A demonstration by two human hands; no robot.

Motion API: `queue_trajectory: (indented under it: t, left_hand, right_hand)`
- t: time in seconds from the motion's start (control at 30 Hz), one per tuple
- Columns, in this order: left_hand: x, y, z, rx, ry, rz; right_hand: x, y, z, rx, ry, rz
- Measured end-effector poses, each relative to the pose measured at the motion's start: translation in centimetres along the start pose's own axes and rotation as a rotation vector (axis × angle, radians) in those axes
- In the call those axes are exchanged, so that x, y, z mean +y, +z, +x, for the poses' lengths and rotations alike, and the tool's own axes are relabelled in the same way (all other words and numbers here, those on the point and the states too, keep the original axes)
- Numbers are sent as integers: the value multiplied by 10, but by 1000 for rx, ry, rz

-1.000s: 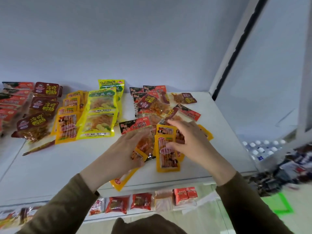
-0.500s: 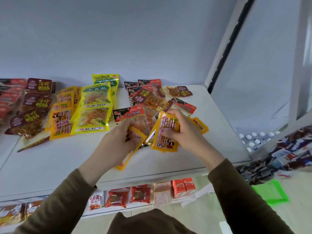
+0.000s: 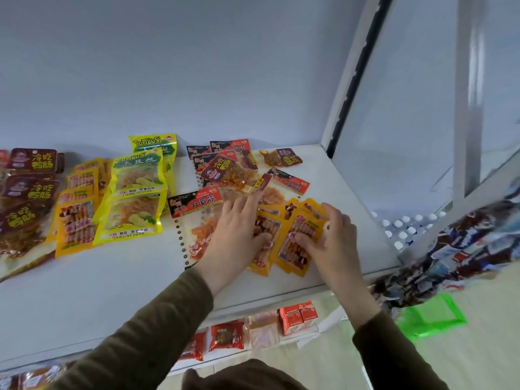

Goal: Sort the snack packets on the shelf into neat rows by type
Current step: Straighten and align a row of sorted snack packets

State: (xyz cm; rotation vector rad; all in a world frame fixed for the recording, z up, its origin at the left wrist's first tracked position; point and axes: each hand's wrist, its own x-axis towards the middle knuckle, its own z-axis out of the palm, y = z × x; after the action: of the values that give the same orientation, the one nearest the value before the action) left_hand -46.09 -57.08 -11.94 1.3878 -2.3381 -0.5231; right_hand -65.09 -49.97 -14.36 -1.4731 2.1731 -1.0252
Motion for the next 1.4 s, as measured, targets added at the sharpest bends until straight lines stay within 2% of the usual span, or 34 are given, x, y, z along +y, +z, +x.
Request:
queue_trajectory:
  t: [0.1,0.2,0.4,0.53,0.7,0.8,0.93,1.07,1.17,1.23,1.3,1.4]
  left_hand:
    - [1,5,-3,38,-29,249]
    - [3,12,-4,31,20,287]
    - [3,22,-2,19,35,-32]
    - [5,23,-3,90,129,-214]
    - [12,25,-6,58,129,-461]
    - [13,25,-2,68,51,-647]
    - [15,17,8,-57,-95,-906]
    - [21,8,10,-195,-106,-1112]
    - [27,3,5,-184,-159,-1198]
    - [24,-2,3,-137,-151,-1149]
    - [15,-10,2,-77,-160,-1111]
    - [-2,-30,-2,-3,-238,-1207]
  right_hand:
    - [5,-3,0,65,27,-188]
    - [4,3,0,6,48,-147]
    - [-7,13,-4,-22,57,447]
    - [-12,15,-9,24,51,673]
    - [-15,13,-16,87,117,935]
    - [-14,8,-16,82,139,1004]
    - [-18,-4,-6,-5,165,1116]
    - [-26,-9,6,-135,163,1228]
    - [-37,-1,12,-180,178,1150]
    - [-48,5,16,-207,190,1080]
    - [-63,13,20,-277,210,1056]
    - [-93,25,28,-393,198,1021]
